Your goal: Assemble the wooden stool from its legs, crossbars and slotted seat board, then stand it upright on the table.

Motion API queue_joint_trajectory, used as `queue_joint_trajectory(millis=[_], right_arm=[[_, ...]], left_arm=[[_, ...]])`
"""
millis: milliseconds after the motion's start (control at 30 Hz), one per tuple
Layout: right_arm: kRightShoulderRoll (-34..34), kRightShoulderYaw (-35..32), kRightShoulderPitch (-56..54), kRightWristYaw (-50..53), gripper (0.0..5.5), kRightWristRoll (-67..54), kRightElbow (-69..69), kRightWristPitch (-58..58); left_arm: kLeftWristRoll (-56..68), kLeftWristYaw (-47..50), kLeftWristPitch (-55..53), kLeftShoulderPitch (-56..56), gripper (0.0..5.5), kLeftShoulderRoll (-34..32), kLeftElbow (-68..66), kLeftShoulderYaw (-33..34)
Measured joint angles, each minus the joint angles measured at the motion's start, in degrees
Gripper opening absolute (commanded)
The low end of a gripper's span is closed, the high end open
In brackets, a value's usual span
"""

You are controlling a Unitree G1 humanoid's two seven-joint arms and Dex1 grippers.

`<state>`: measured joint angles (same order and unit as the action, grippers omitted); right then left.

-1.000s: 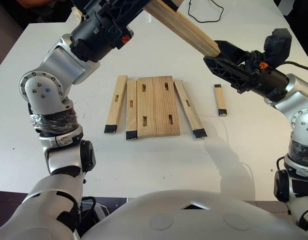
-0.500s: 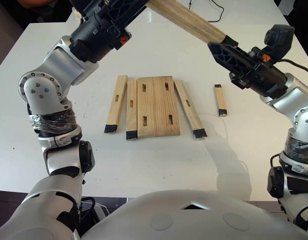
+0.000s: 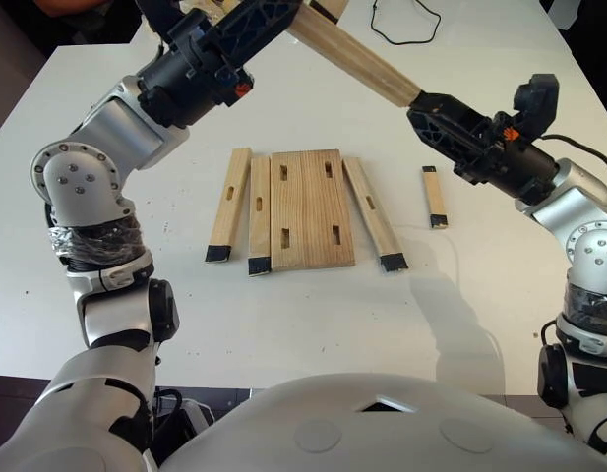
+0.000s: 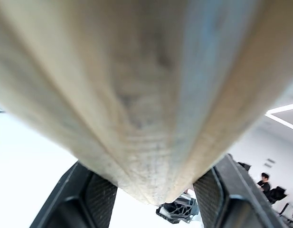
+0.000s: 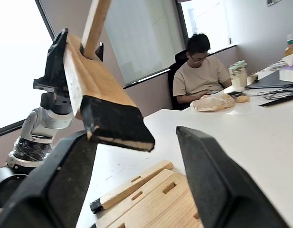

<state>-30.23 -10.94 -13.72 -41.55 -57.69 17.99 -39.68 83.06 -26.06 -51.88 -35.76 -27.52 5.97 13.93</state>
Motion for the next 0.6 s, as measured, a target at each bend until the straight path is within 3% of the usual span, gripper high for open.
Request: queue_joint_trajectory(millis=[167, 267, 467, 600], right_arm=[[-2.97, 5.08, 5.19, -6.14, 3.59, 10.96, -0.67, 6.20], [-3.37, 6.79, 7.74, -7.17, 3.59, 16.84, -4.17, 9.69], [-0.74, 6.11, 7.96, -1.86, 3.59, 24.08, -8.11, 15.27], [3.21, 1.91, 7.05, 4.18, 3.59, 23.24, -9.07, 15.42]], left_arm=[[-9.03, -9.13, 2.17, 0.12, 2.04, -3.73, -0.18, -0.71], [-21.71, -21.97, 10.39, 4.04, 2.04, -10.22, 0.28, -2.80], [-39.73, -45.04, 25.57, 9.72, 2.04, -22.00, -5.69, -6.00], [-42.51, -52.06, 27.92, 11.44, 2.04, -24.78, -6.93, -6.41]])
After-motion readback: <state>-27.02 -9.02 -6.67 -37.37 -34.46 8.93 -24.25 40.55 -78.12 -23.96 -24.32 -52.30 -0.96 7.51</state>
